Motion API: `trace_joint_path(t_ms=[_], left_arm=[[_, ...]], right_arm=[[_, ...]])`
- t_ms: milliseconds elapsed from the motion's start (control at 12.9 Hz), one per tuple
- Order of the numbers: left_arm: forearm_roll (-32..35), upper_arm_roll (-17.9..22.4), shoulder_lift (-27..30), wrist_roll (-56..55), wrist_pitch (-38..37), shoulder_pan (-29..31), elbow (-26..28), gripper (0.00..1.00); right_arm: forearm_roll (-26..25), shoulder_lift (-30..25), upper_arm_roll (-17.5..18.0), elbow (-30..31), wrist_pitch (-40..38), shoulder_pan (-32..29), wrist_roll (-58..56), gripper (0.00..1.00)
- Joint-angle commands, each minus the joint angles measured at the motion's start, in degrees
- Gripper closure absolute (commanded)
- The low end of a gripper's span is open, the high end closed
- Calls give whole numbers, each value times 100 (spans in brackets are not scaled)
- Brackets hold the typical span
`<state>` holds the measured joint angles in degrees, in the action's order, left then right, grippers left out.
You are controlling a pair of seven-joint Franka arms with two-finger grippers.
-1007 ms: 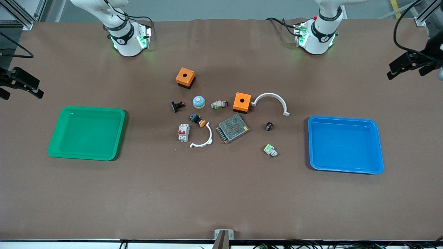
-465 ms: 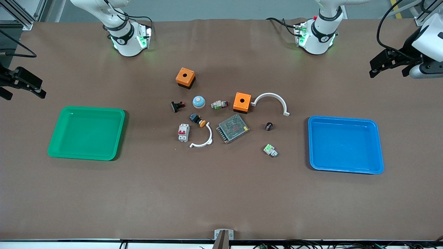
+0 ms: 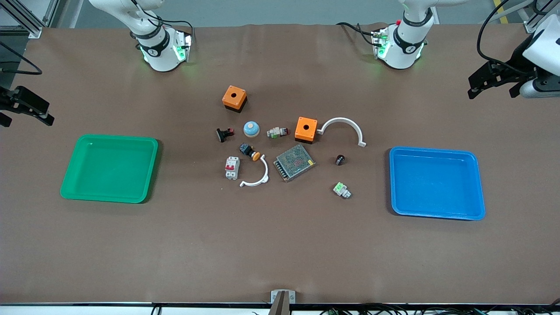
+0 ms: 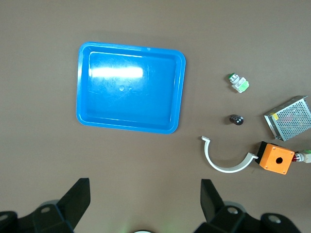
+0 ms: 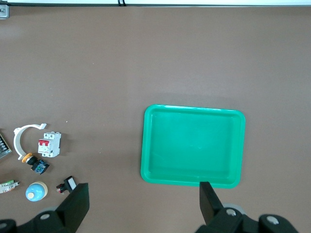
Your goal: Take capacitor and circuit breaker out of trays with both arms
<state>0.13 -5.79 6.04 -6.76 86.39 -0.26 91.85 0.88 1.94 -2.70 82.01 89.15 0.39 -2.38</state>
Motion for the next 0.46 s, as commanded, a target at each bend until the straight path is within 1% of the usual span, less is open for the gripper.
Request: trace_joint_path(t_ms=[0,232,387], left_arm=[[-93,-1,81,96,-8,43,-18,0],[-75,-1,81,140,-17,61,-18,0],[-22,-1,72,184,1,52,-35,0]], right_arm=[[-43,34,41,-62,-38,-162,-34,0],[-26,69,41,-27,-73,-302,-34,0],[0,113,41,-9,-91,-276,-34,0]])
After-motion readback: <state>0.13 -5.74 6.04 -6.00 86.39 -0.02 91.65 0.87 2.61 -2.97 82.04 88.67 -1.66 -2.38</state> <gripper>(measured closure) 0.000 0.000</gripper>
